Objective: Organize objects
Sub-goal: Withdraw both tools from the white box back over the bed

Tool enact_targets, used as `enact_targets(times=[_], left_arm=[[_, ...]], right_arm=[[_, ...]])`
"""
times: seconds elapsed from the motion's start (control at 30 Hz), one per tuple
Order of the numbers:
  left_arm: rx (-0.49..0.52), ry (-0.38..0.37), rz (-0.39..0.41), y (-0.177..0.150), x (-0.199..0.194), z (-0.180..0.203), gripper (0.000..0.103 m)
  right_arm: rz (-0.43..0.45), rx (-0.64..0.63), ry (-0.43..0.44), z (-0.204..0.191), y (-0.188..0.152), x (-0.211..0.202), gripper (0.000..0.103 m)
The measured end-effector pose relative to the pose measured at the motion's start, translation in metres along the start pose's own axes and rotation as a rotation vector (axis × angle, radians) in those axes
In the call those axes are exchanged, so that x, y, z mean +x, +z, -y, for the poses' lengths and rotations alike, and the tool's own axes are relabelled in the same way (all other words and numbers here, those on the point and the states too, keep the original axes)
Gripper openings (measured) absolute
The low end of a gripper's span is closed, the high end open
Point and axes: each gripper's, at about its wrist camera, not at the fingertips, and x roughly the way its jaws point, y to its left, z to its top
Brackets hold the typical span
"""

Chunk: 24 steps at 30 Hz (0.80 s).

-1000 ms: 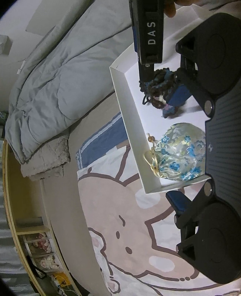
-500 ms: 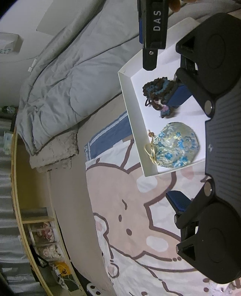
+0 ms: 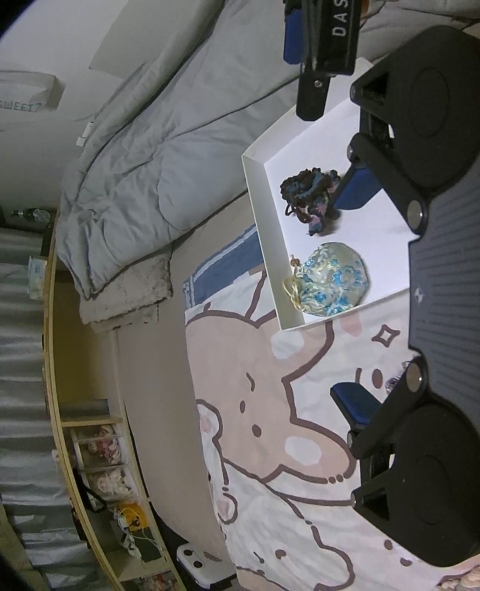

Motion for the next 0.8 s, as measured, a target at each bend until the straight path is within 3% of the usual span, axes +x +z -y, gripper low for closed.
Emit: enact_targets(times=[0.33, 0.8], left_arm=[[-0.016, 0.0, 0.014, -0.019, -0.032, -0.007, 0.103], [-0.016, 0.001, 0.065, -0.037, -0.063, -0.01, 0.103]], right_arm=[[0.061, -0.028, -0.02, -0.004, -0.021, -0.035, 0.103], [0.101, -0.038, -0.025, -0.012, -0.041, -0.06, 0.103]])
